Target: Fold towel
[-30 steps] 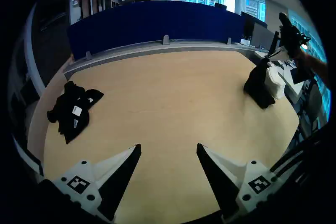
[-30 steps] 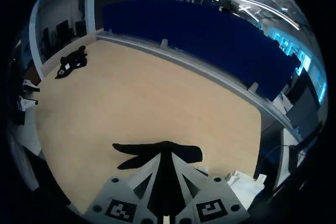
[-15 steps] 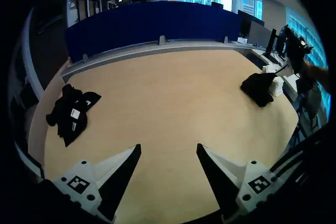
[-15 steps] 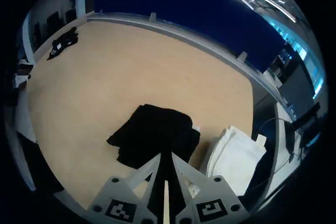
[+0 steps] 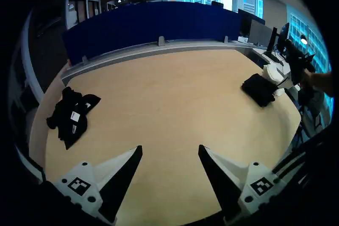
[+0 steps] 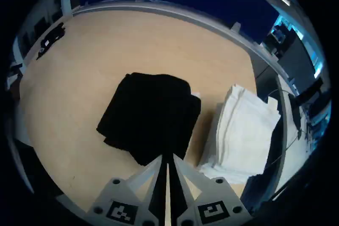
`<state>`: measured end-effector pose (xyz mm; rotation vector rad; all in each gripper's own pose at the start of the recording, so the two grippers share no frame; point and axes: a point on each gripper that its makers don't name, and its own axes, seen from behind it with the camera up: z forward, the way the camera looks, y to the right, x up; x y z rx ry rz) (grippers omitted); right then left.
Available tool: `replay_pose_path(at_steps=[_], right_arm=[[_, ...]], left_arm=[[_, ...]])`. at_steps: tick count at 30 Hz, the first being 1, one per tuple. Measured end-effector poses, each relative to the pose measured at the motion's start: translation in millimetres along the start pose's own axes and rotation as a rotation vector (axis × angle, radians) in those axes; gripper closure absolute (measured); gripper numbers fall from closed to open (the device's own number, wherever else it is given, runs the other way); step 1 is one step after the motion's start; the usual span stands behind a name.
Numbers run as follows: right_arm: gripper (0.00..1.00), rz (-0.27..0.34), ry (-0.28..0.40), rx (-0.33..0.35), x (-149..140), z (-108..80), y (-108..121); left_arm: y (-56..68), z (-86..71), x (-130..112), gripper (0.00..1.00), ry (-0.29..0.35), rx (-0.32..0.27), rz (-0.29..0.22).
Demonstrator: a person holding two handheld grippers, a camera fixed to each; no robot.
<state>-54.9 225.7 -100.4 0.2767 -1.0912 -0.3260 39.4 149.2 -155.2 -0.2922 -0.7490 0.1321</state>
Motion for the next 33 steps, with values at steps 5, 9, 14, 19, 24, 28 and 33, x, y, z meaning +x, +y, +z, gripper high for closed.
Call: replay_pose_path(at_steps=[5, 9, 14, 19, 24, 28, 33], right_arm=[[0.98, 0.05, -0.034, 0.001, -19, 17.3, -4], [0.97, 0.092, -0.052, 0.01, -30, 29.6, -10], [0.97, 0.124, -0.056, 0.005, -36, 37.4, -12], [0.97, 0.144, -0.056, 0.004, -37, 40.2, -12], [0.97, 0.135, -0.061, 0.001, -37, 40.9, -12], [0.95, 0.132, -0.051, -0.003, -34, 39.0, -13], [0.83, 0.129, -0.014, -0.007, -29, 28.9, -14]], left_arm=[[-2.4, -0.5, -2, 0.02, -0.006, 0.006, 0.007], [-4.2, -0.5, -2, 0.02, -0.01, 0.013, 0.013], [-4.1, 0.1, -3, 0.02, -0.013, 0.016, 0.02], [-2.0, 1.5, -2, 0.02, -0.014, 0.014, 0.028], [0.4, 3.2, -2, 0.02, -0.015, 0.011, 0.03], [1.4, 3.0, -1, 0.02, -0.013, 0.007, 0.024], [-0.3, 2.9, 0, 0.01, -0.012, 0.009, 0.025]])
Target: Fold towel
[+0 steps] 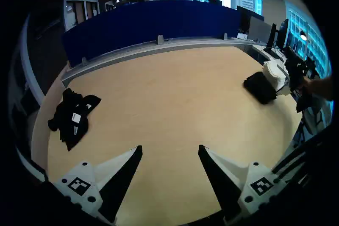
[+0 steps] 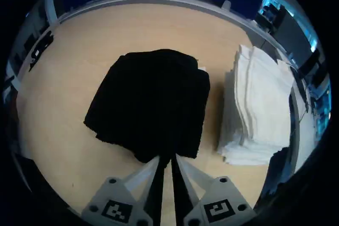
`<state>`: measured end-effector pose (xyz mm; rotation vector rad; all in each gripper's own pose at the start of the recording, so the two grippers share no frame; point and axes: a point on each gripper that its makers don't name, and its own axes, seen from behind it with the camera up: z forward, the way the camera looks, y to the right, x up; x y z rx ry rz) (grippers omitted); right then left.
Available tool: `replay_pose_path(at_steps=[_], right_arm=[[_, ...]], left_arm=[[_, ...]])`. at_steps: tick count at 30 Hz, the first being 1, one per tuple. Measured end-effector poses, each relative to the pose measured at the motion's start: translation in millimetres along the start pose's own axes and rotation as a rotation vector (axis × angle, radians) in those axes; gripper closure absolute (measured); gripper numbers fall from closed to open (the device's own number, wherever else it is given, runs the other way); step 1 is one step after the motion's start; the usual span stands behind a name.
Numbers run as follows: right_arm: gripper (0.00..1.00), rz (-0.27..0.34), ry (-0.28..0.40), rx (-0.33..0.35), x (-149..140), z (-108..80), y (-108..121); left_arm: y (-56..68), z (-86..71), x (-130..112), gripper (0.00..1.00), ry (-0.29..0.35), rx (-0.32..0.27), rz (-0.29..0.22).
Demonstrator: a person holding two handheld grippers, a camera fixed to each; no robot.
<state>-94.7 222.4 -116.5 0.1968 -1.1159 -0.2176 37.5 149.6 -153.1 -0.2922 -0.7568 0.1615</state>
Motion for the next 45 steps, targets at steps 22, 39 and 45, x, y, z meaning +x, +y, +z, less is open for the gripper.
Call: replay_pose_path(at_steps=[22, 39, 45], right_arm=[[0.01, 0.083, 0.203, 0.023, 53, -27.6, -43], [0.01, 0.137, 0.166, -0.015, 34, 15.7, -57], [0.01, 0.144, 0.165, -0.021, 31, 21.9, -57]], left_arm=[[-0.1, -1.9, 2, 0.01, 0.003, -0.009, 0.0], [-7.1, -1.0, -2, 0.02, -0.002, 0.005, -0.005], [-10.0, -0.2, -3, 0.02, -0.004, 0.006, -0.007]])
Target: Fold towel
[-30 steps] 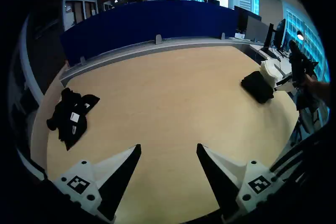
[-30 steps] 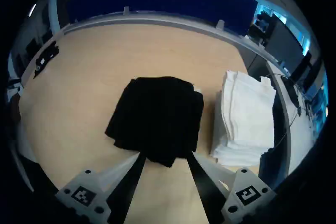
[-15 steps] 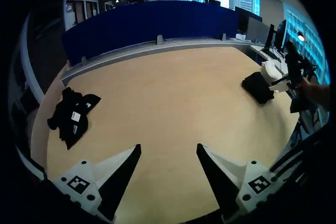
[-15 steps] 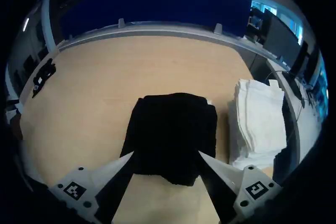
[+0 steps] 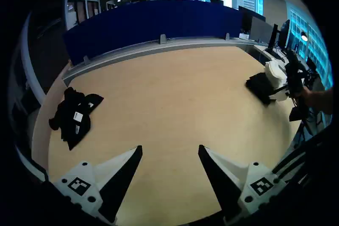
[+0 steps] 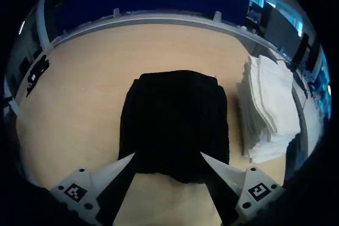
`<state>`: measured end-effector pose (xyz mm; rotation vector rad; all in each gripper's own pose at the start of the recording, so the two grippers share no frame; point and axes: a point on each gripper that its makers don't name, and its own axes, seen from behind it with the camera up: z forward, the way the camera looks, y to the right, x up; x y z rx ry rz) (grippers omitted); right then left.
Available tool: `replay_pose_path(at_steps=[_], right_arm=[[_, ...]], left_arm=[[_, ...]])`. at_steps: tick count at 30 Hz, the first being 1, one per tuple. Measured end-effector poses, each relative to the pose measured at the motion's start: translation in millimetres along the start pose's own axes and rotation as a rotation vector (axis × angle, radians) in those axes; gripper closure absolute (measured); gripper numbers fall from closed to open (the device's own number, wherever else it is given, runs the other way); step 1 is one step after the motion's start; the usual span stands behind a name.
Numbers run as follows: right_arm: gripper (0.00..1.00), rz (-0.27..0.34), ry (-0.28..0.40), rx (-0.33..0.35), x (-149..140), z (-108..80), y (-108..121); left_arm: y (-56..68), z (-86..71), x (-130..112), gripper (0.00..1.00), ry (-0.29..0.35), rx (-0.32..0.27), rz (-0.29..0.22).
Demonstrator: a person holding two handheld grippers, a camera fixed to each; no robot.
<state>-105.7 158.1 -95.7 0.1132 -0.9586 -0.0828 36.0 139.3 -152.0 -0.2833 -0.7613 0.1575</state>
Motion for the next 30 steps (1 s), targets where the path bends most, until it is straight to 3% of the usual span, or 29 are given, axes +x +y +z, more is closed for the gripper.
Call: replay_pose_path(at_steps=[12, 21, 30], right_arm=[[0.01, 0.0, 0.099, -0.005, 59, -12.8, 8], [0.01, -0.019, 0.12, 0.003, 99, 8.5, 10], [0.01, 0.001, 0.082, -0.005, 104, 36.5, 18]], left_arm=[[-6.2, 1.0, 0, 0.02, -0.004, 0.004, -0.009], [-11.9, -2.7, 1, 0.02, -0.003, 0.02, -0.012], [-22.8, -4.5, -2, 0.02, -0.014, 0.052, -0.023]])
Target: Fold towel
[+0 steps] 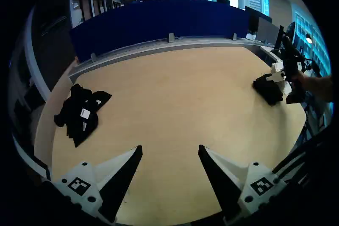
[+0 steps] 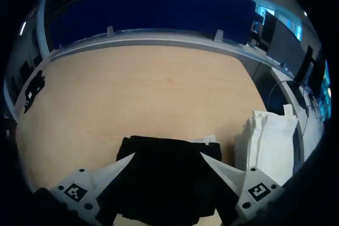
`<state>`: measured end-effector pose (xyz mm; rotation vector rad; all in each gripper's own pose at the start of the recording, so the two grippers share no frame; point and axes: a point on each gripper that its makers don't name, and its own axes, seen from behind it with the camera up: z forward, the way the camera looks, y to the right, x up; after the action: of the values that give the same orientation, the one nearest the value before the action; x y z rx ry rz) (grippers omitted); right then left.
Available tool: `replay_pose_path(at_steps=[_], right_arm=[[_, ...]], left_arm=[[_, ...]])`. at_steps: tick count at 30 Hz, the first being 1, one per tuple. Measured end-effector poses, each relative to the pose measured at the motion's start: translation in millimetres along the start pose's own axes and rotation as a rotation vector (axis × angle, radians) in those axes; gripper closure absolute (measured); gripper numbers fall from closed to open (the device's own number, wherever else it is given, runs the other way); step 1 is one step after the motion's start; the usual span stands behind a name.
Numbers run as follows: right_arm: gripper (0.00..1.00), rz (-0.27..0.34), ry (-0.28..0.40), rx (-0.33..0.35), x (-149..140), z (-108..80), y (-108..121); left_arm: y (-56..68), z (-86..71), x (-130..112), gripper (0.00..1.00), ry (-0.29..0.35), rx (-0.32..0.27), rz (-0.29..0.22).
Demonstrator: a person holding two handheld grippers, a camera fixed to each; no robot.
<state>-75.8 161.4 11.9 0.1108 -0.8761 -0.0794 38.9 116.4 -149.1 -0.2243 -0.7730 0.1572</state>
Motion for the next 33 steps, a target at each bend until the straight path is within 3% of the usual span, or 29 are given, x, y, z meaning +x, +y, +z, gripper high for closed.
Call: replay_pose_path(at_steps=[7, 12, 21, 33], right_arm=[[0.01, 0.023, -0.037, -0.005, -10, 18.1, 4], [0.01, 0.024, -0.039, -0.005, -9, 20.2, 5], [0.01, 0.019, 0.022, -0.003, 6, -7.2, -5], [0.01, -0.006, 0.059, 0.004, 5, -45.5, -25]], left_arm=[[-4.7, -0.1, -2, 0.02, -0.004, 0.016, -0.008], [-4.3, 0.5, -3, 0.02, -0.005, 0.016, -0.015], [-5.8, 1.8, -1, 0.02, 0.003, 0.007, -0.022], [-7.9, -2.0, 1, 0.02, 0.025, -0.014, -0.022]])
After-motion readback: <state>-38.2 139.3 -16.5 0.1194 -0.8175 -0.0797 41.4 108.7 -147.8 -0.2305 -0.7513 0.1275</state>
